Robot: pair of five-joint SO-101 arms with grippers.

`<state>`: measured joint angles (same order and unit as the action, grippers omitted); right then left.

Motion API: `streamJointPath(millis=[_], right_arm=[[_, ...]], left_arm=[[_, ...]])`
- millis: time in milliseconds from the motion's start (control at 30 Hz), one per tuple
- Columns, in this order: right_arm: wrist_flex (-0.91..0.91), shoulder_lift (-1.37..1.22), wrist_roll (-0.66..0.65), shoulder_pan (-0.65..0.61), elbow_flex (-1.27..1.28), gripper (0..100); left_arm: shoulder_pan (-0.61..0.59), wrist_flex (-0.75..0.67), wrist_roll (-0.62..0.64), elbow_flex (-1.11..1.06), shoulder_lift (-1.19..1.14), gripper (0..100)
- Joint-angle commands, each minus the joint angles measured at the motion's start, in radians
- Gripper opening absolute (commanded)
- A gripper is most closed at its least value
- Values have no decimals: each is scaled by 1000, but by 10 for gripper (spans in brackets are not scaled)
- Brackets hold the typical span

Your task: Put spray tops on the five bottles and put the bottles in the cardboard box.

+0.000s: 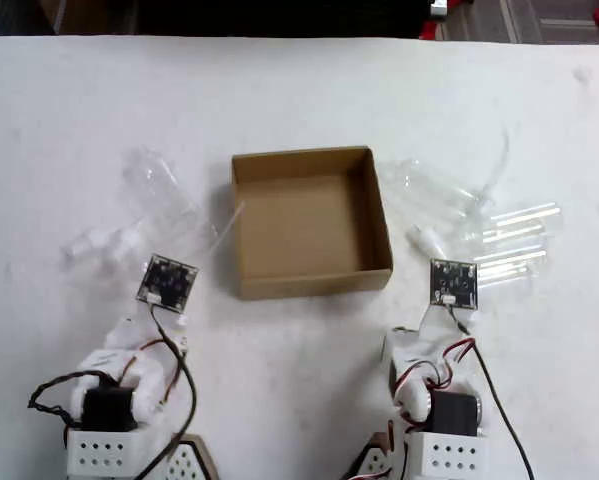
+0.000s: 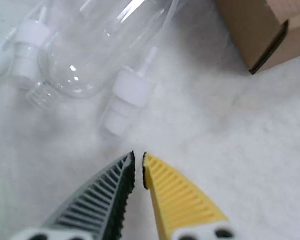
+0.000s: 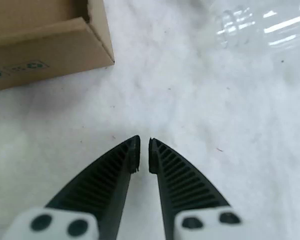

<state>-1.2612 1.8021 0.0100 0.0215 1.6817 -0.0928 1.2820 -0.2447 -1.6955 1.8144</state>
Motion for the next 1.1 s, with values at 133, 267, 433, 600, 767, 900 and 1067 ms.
streamJointPath(millis=[133,267,433,600,767,900,1067], right_arm=[[-5,-1,-2,2,9,17],[-5,-1,0,2,9,17],[-5,-1,-2,2,9,17],[-5,-1,-2,2,9,17],[-5,-1,-2,2,9,17],[-5,-1,-2,2,9,17],[-5,-1,-2,4,9,17]], left_arm=[[-4,5,15,3,15,35],[-4,5,15,3,15,35],[-4,5,15,3,15,35],[-4,5,15,3,15,35],[-4,5,15,3,15,37],[-1,-31,15,3,15,38],[-8,-71,15,3,15,38]])
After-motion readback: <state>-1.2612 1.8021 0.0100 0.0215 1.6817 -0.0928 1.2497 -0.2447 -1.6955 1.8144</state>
